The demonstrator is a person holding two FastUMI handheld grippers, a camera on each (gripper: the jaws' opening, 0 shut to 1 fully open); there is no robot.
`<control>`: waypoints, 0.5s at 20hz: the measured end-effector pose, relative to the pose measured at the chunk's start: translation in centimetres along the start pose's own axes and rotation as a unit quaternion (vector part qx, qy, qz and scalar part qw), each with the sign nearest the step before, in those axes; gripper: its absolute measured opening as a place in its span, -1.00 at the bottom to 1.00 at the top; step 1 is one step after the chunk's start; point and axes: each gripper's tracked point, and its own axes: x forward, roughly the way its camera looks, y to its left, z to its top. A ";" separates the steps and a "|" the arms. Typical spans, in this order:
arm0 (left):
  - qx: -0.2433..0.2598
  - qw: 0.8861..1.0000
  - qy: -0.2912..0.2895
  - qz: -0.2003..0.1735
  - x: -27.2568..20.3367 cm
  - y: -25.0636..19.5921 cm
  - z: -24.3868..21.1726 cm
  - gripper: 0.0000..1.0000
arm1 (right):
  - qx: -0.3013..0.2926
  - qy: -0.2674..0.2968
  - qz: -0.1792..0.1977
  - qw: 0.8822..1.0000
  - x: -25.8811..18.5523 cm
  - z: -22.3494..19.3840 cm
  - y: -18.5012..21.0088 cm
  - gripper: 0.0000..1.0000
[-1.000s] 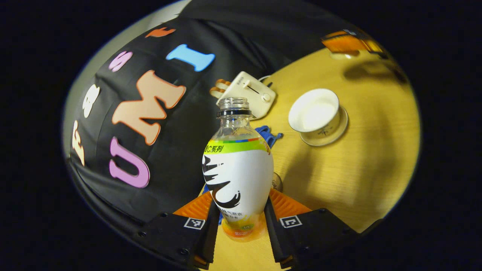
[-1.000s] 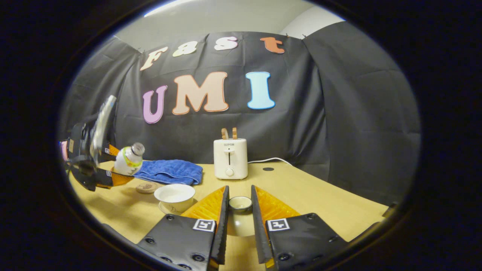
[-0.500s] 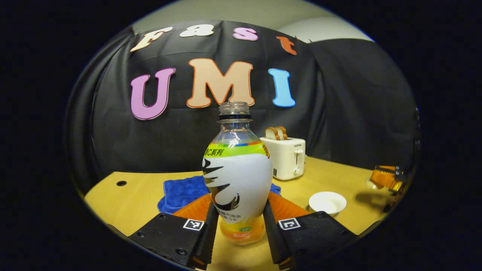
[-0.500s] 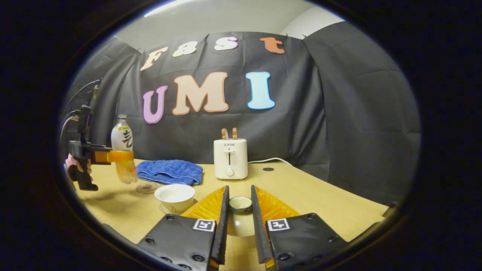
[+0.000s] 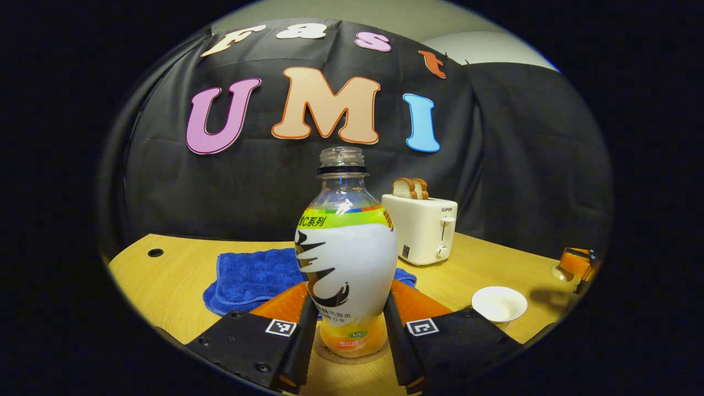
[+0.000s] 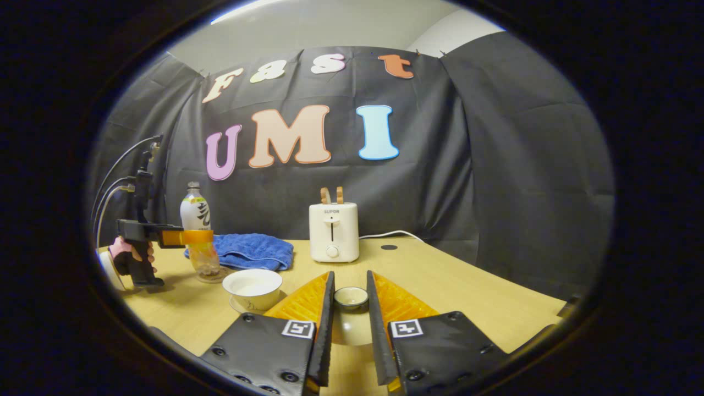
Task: Open the teacup lid with one hand, grasp the water bottle and pour water into the teacup with the other hand; after pouring, place the water bottle on the coaster and then close the teacup lid.
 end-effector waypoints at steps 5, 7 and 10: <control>0.011 1.000 0.010 0.005 0.3 0.2 -0.4 0.19 | 0.000 0.000 0.000 1.000 0.0 0.0 0.0 -0.28; 0.013 1.000 0.011 0.003 0.4 0.2 -0.5 0.21 | 0.000 0.000 0.001 1.000 0.0 0.0 0.1 -0.28; 0.011 1.000 0.013 0.000 0.2 0.0 -0.6 0.28 | 0.000 0.000 0.002 1.000 0.1 0.0 0.0 -0.26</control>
